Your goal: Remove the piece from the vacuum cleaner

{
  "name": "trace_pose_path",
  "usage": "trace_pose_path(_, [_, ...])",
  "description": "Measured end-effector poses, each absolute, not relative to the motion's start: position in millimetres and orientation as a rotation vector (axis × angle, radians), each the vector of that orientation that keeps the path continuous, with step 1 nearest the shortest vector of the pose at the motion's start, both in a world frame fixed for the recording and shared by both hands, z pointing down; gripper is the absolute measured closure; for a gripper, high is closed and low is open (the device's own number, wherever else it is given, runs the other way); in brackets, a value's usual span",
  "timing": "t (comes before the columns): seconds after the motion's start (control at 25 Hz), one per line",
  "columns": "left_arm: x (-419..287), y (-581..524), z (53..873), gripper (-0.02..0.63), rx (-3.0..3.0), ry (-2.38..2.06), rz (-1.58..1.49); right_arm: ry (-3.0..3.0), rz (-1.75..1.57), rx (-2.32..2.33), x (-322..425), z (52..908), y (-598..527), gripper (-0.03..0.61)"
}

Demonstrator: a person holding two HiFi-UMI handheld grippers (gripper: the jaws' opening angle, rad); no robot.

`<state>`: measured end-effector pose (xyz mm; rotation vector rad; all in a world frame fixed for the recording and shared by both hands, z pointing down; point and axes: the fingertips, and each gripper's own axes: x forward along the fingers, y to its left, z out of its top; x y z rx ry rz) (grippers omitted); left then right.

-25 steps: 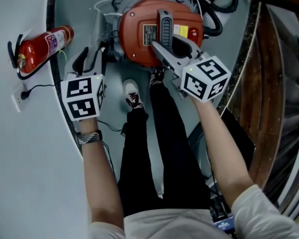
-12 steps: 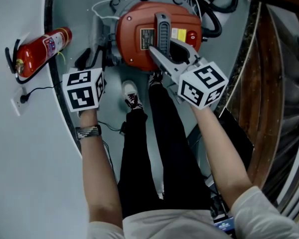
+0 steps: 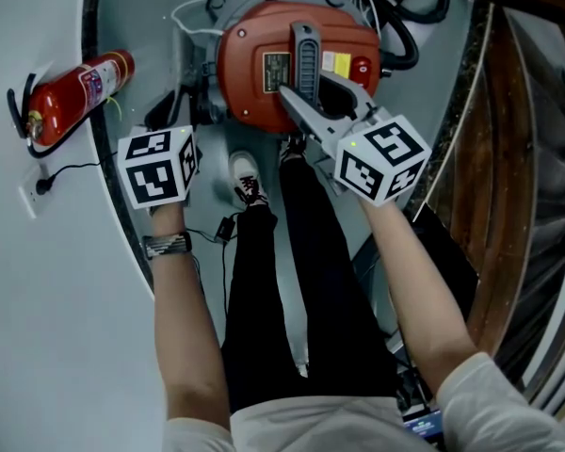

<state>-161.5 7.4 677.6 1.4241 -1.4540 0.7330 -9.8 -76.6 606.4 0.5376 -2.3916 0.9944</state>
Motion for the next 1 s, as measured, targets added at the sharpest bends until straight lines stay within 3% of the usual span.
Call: trace_pose_path(1.0, [-177.3,16.5,679.6,0.58,1.219,-1.605,0.38,-2.392,0.991,0.543,-9.7,606.7,-76.3,0.394])
